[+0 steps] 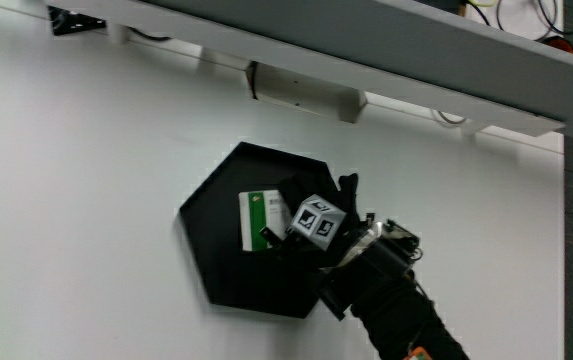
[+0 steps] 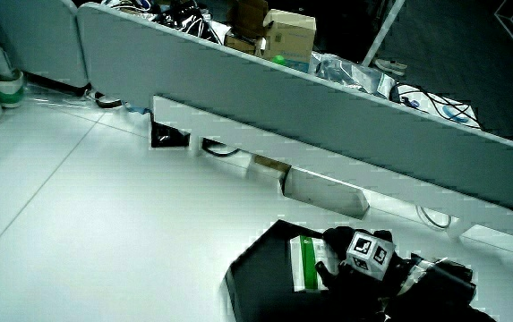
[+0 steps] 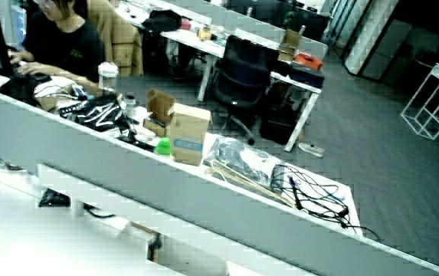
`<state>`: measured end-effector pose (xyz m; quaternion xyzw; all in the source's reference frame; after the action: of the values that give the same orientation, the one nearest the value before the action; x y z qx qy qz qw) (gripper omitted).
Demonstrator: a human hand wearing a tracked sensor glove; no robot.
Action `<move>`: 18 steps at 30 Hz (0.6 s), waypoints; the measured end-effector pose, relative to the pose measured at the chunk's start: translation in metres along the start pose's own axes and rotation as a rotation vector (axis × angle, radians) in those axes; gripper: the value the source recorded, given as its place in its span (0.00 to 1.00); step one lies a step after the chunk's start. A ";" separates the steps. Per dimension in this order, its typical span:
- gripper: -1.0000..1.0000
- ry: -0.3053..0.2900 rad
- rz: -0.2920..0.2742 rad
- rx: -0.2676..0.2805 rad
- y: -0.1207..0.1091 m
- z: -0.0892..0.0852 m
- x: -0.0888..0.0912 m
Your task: Place medicine into plate
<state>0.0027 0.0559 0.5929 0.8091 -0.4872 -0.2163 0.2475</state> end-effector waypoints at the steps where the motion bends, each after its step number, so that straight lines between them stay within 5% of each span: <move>1: 0.50 0.009 0.003 -0.014 0.002 -0.003 -0.003; 4: 0.50 0.016 0.017 -0.037 0.011 -0.008 -0.007; 15: 0.50 0.052 0.058 -0.275 0.043 -0.049 -0.024; 18: 0.50 0.035 0.053 -0.304 0.046 -0.057 -0.032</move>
<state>-0.0086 0.0766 0.6698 0.7527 -0.4656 -0.2669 0.3814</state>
